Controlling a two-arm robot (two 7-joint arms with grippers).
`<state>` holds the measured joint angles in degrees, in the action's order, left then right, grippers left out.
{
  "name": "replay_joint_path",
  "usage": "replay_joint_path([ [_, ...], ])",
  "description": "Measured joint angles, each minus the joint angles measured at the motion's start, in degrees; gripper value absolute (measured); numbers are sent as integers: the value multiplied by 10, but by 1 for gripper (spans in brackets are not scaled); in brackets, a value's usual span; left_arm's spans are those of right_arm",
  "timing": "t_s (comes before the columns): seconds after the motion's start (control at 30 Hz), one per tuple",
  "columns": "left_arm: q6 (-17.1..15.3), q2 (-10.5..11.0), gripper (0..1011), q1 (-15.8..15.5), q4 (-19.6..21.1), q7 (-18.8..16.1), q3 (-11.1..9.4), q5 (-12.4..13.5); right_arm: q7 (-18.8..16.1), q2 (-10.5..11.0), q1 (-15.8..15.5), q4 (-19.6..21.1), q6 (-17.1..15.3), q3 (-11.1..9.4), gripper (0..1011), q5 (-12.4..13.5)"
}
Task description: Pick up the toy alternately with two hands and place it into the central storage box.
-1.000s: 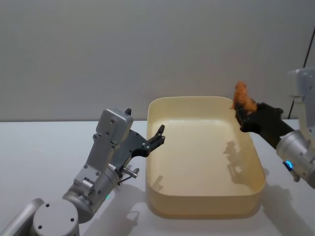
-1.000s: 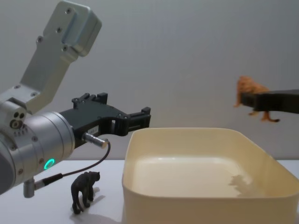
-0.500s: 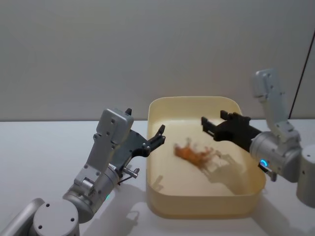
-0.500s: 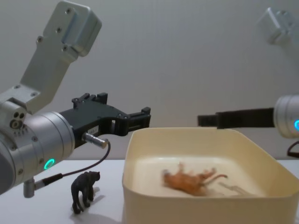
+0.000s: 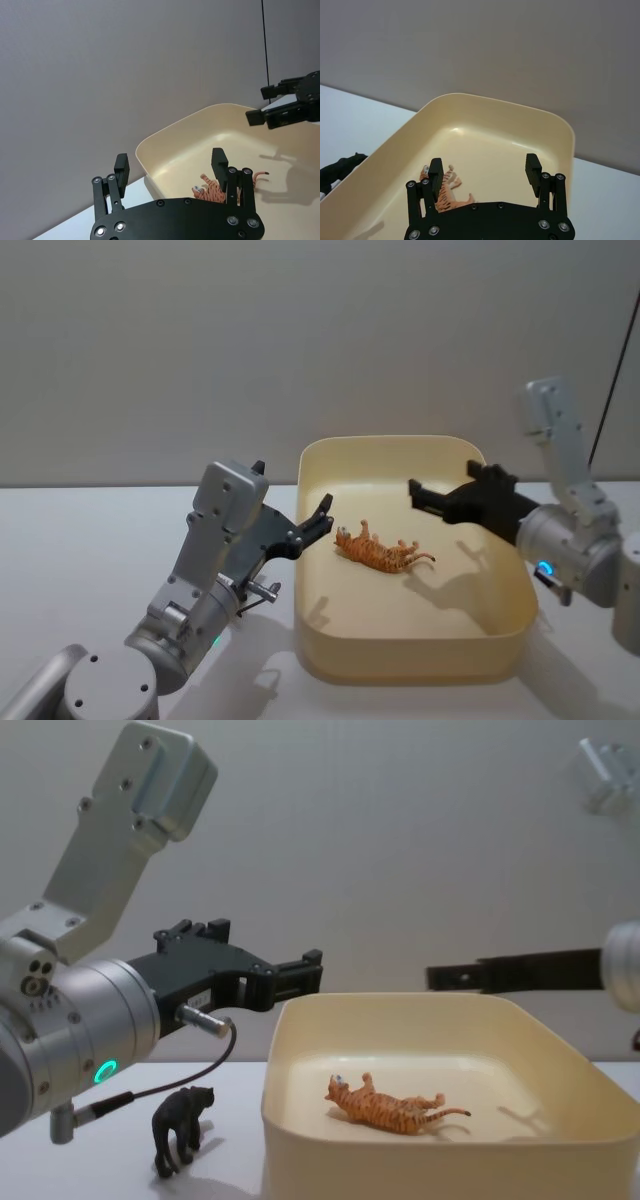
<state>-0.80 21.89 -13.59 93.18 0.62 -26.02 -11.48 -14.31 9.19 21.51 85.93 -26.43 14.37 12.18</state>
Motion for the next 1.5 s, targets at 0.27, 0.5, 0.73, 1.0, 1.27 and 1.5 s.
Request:
replay_joint_path([
  [0.27,0,0,1001,0,0,0,0,0,32,29,-25,36,14,-28,1001,20],
  [0.5,0,0,1001,0,0,0,0,0,66,61,-55,69,22,-59,1001,41],
  [0.73,0,0,1001,0,0,0,0,0,97,96,-91,100,29,-95,1001,59],
  [1.0,0,0,1001,0,0,0,0,0,132,129,-140,132,37,-134,1001,75],
  [1.27,0,0,1001,0,0,0,0,0,154,147,-180,151,38,-160,1001,84],
  [1.5,0,0,1001,0,0,0,0,0,162,154,-203,155,34,-172,1001,85],
])
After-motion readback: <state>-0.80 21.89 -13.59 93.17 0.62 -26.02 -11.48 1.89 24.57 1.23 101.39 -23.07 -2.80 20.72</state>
